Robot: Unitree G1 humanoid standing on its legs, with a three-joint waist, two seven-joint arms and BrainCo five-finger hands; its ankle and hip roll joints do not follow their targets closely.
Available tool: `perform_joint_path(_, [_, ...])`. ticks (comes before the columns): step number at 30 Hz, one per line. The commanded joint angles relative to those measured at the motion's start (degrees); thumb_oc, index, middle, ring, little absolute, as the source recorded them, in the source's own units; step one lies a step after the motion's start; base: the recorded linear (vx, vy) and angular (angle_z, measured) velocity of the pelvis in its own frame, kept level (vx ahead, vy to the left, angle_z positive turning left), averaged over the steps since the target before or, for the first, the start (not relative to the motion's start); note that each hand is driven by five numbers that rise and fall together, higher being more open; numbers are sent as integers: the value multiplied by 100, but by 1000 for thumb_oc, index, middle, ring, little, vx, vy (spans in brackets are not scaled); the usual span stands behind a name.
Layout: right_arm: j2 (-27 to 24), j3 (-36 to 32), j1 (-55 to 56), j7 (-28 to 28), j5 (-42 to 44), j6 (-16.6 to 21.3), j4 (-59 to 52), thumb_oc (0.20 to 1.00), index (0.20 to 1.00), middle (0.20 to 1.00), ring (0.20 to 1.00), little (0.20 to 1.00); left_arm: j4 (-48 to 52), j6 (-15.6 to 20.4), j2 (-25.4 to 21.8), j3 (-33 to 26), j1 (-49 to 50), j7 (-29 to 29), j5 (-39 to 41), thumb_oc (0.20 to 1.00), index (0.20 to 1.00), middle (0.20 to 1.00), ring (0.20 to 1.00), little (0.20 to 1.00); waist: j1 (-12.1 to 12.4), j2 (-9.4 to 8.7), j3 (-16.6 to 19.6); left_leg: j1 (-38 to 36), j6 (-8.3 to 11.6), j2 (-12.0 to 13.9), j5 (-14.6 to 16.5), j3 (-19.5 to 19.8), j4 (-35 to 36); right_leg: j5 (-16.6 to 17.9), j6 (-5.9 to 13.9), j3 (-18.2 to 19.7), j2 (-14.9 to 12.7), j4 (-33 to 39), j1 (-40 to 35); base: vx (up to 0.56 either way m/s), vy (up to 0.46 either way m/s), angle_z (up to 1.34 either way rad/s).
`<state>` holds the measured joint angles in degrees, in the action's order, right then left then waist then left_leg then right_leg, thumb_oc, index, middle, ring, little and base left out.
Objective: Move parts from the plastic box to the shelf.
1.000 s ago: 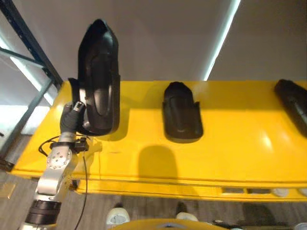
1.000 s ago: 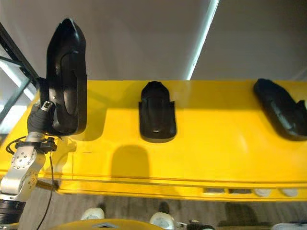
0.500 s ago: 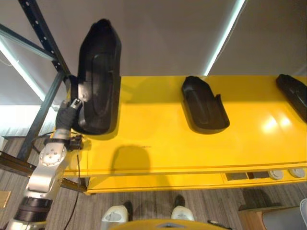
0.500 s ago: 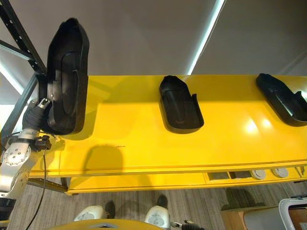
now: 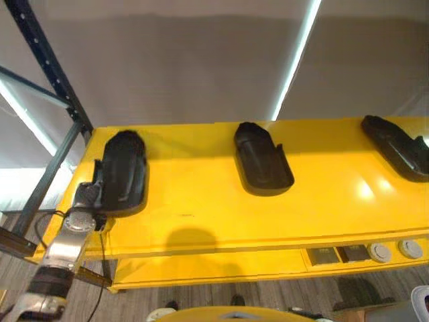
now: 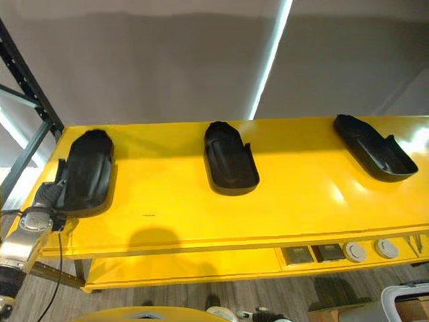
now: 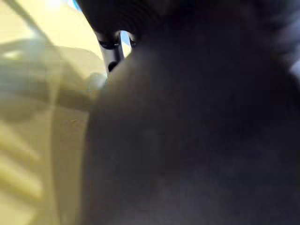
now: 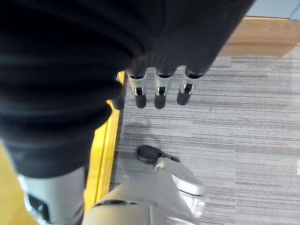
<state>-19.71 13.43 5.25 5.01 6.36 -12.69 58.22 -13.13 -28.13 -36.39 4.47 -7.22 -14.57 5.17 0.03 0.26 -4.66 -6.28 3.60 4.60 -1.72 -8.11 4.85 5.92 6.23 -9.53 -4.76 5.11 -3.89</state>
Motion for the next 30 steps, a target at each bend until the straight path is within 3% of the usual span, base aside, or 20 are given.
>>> perform_joint_path(1, [-244, 307, -93, 166, -110, -72, -109, 1000, 1000, 1000, 1000, 1000, -253, -111, -619, 215, -1094, 326, -946, 200, 200, 200, 200, 200, -63, 6, -10, 156, -149, -171, 224, -40, -248, -243, 396, 286, -108, -191, 46, -9, 14, -7])
perform_joint_path(6, [-293, 405, -68, 300, -358, -84, -190, 1000, 1000, 1000, 1000, 1000, -983, 1, -945, 509, -1464, 494, -866, 200, 200, 200, 200, 200, -208, 103, -6, 152, -149, -167, 250, -141, -268, -252, 400, 362, -103, -182, 80, -17, 16, -13])
perform_joint_path(11, [-263, 497, -97, 238, -477, 35, -33, 1000, 1000, 1000, 1000, 1000, -1057, 176, -693, 734, -1477, 607, -863, 200, 200, 200, 200, 200, -258, 152, -24, 130, -173, -188, 268, -184, -251, -262, 392, 428, -105, -181, 90, -18, 18, -7])
perform_joint_path(22, [-117, 374, -169, 168, -520, 192, 298, 1000, 1000, 1000, 1000, 1000, -224, 183, -83, 668, -928, 742, -723, 200, 200, 200, 200, 200, -124, 116, -63, 108, -186, -182, 289, -156, -241, -289, 366, 389, -101, -164, 36, -3, -1, -1])
perform_joint_path(30, [-95, 398, -237, 216, -497, 188, 385, 1000, 1000, 1000, 1000, 1000, -206, 207, -202, 579, -696, 796, -821, 200, 200, 200, 200, 200, -17, 119, -26, 81, -185, -181, 294, -143, -241, -300, 345, 335, -101, -130, -39, 0, 0, 0])
